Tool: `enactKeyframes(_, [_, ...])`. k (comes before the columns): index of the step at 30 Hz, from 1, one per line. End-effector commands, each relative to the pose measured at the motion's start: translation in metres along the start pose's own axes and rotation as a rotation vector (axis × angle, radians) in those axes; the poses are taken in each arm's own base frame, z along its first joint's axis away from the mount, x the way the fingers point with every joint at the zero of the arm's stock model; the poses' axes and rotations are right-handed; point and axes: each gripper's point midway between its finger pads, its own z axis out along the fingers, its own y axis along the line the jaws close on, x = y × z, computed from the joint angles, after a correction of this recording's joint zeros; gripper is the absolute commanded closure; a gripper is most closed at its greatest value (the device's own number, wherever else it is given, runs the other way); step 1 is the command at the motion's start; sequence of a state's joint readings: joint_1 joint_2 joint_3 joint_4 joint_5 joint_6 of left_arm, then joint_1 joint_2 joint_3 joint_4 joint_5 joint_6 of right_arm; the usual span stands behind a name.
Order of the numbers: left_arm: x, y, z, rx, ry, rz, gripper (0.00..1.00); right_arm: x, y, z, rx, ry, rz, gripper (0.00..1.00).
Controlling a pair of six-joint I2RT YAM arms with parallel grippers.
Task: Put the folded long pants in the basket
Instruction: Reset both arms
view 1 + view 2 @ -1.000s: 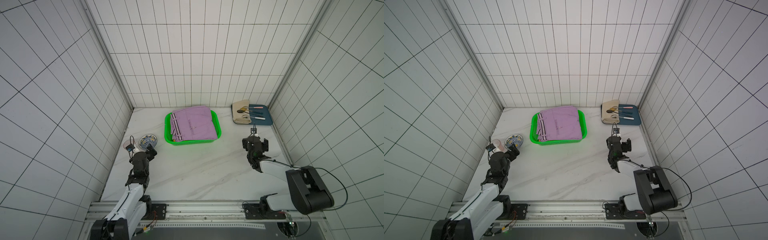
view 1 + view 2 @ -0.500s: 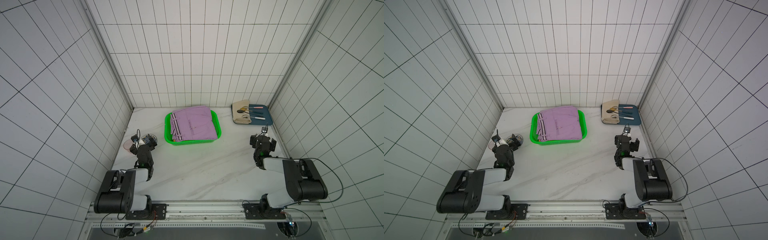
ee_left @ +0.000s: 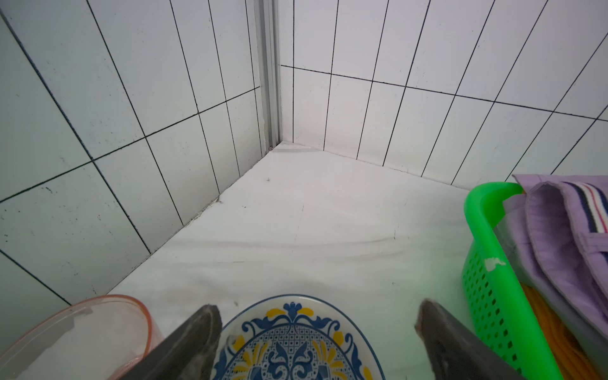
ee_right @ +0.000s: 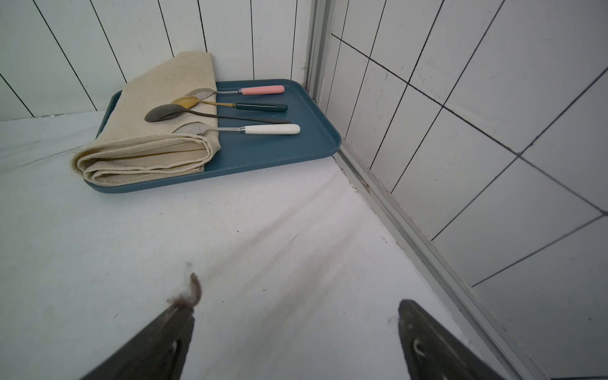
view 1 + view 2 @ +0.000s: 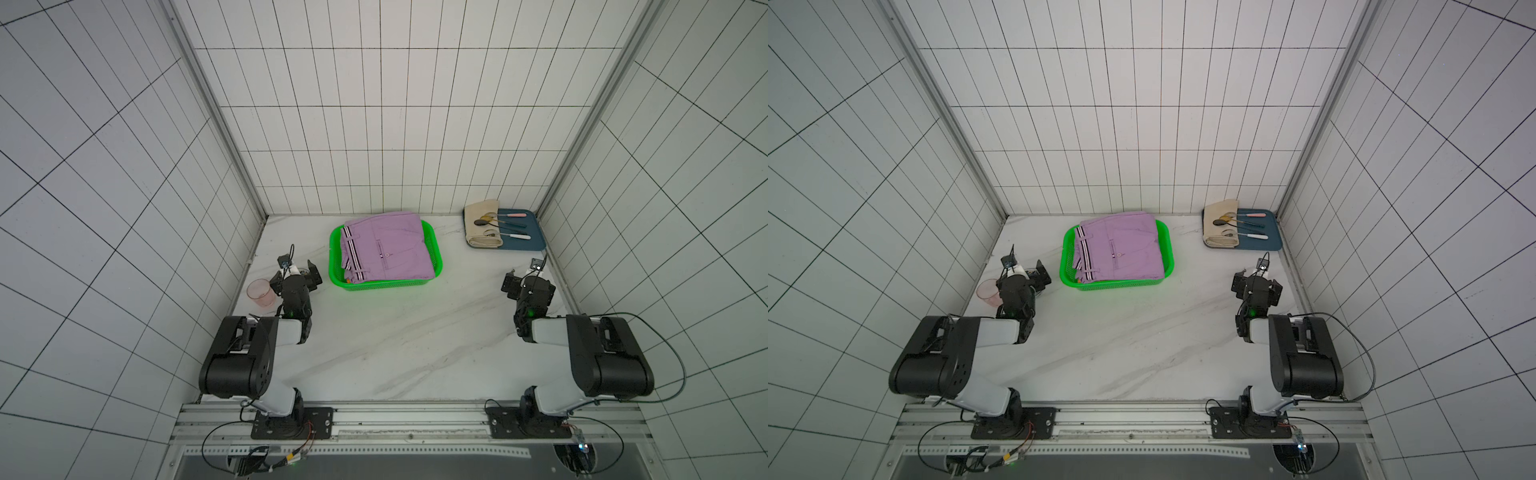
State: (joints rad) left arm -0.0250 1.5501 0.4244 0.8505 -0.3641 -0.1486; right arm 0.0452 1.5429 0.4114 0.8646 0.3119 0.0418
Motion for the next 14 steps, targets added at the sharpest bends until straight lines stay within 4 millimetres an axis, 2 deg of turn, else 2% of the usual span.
enactKeyframes(1, [0.0116, 0.0013, 0.0019, -0.001, 0.048, 0.028, 0.02, 0.0023, 0.0008, -0.0025, -0.012, 0.002, 0.013, 0.01])
enactKeyframes(14, [0.0118, 0.0007, 0.0029, 0.001, 0.053, 0.026, 0.02, 0.0022, 0.0008, -0.0003, -0.031, 0.009, 0.022, 0.01])
